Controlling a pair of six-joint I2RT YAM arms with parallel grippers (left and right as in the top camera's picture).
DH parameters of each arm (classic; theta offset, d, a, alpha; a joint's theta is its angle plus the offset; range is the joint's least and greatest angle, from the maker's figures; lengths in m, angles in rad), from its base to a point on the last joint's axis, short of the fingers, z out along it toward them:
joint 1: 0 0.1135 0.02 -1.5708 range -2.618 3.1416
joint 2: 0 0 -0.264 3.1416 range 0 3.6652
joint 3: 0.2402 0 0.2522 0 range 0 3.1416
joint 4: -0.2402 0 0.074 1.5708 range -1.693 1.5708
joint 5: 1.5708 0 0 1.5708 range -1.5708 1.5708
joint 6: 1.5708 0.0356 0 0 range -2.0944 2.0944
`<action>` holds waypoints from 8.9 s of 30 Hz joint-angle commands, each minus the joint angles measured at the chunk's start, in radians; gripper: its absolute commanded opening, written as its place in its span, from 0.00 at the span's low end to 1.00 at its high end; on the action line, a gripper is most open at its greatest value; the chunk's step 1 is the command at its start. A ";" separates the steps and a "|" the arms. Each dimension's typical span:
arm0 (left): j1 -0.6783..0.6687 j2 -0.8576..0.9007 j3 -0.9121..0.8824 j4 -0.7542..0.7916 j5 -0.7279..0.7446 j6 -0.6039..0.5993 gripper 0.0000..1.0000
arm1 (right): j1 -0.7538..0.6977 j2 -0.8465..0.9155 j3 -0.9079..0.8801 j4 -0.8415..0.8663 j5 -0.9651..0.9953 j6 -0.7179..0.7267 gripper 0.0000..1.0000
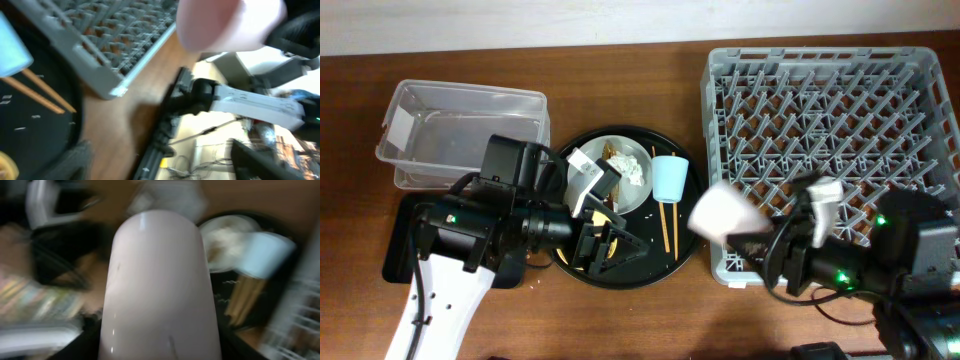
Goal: Sort waste into correct bins and load items into the dishwasher rack
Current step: 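Place the pink cup upside down in the rack with the right gripper, then grasp the light-blue cup with the left gripper and lift it, then pass the light-blue cup from the left gripper to the right gripper, then place the light-blue cup upside down in the rack with the right gripper, then grasp the yellow bowl with the left gripper, then tip the yellow bowl's food scraps onto the black tray with the left gripper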
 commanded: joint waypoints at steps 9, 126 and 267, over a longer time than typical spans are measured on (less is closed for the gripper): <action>0.000 -0.011 0.011 -0.001 -0.093 0.007 0.99 | -0.087 0.494 0.026 -0.168 0.579 0.119 0.60; -0.122 0.494 0.636 -0.261 0.193 0.127 0.00 | -0.087 0.106 0.186 -0.304 -0.163 -0.305 0.99; 0.957 0.542 -0.196 -0.093 0.355 0.468 0.00 | 0.047 0.181 0.286 -0.404 0.369 0.143 0.87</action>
